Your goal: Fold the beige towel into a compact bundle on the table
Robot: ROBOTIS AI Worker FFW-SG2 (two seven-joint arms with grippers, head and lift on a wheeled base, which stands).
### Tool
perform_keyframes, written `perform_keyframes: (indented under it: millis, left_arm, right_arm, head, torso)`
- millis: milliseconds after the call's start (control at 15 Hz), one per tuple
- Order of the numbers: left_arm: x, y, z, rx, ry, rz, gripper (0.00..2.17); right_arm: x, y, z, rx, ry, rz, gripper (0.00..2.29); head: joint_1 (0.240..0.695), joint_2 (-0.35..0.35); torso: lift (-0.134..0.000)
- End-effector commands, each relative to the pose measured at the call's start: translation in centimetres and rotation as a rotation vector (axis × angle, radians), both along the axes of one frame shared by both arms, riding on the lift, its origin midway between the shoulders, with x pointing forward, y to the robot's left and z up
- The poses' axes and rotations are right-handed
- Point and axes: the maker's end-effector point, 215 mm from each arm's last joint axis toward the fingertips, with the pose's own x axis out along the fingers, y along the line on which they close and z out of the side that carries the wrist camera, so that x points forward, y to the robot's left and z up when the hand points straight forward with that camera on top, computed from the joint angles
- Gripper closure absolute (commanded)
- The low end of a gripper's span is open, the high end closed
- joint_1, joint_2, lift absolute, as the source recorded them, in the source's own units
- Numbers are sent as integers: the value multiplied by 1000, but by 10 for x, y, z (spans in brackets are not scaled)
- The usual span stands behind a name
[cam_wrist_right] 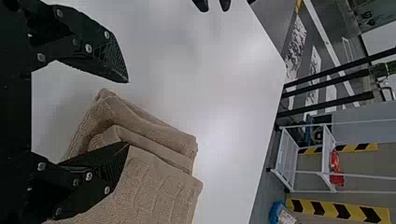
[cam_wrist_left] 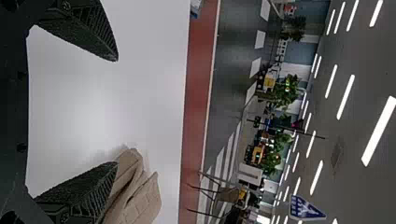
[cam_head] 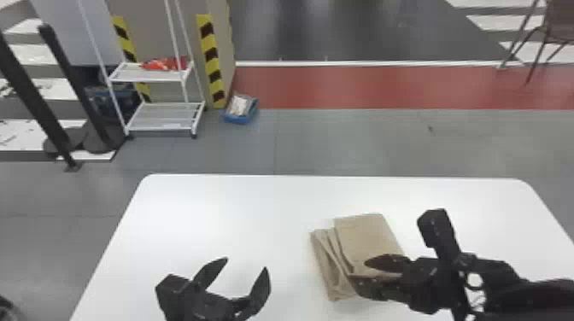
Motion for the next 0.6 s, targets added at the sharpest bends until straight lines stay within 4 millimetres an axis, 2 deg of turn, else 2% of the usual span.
perform_keyframes:
  millis: [0, 200, 333, 533]
  left_arm:
    - [0, -1, 0, -1, 0, -3, 87]
    - [0, -1, -2, -1, 2, -7, 87]
    - [0, -2, -2, -2, 2, -8, 87]
    - [-1, -2, -2, -2, 4, -8, 87]
  right_arm:
    - [-6, -30, -4, -44, -2, -32, 1720]
    - [-14, -65, -21, -133, 29, -42, 1720]
    - [-19, -73, -32, -155, 55, -41, 1720]
    - [-19, -82, -49, -221, 91, -34, 1720]
  head:
    - [695, 18]
    - [695, -28]
    - [695, -70]
    - [695, -92]
  torso:
    - [0]
    - [0]
    - [0]
    - [0]
